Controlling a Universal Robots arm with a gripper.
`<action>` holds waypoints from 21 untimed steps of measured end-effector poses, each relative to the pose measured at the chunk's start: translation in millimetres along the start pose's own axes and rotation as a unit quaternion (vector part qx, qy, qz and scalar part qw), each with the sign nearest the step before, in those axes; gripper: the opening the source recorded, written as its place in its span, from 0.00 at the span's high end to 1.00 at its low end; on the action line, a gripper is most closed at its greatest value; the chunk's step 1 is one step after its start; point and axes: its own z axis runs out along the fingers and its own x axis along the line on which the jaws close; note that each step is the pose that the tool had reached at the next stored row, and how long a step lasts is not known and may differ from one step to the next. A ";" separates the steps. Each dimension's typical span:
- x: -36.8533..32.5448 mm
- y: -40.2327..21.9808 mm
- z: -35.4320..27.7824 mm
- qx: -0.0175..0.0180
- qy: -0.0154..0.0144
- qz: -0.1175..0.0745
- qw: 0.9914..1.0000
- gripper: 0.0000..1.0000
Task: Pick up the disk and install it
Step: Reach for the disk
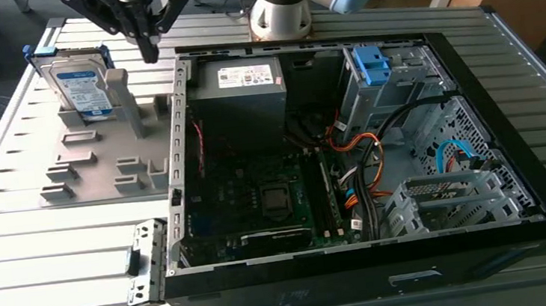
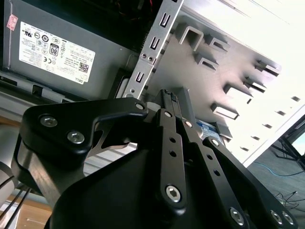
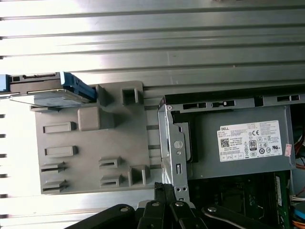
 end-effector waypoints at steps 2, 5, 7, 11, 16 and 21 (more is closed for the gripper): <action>1.3 -0.1 -0.1 0.000 0.000 0.000 1.000 0.89; 3.2 -0.2 -0.1 0.000 0.000 0.000 1.000 0.89; 4.6 -0.3 -0.1 0.000 0.000 0.000 1.000 0.89; 7.4 -0.6 -0.2 0.000 0.000 0.000 1.000 0.89; 10.6 -0.8 -0.3 0.000 0.000 0.000 1.000 0.89; 14.1 -1.1 -0.4 0.000 0.000 0.000 1.000 0.89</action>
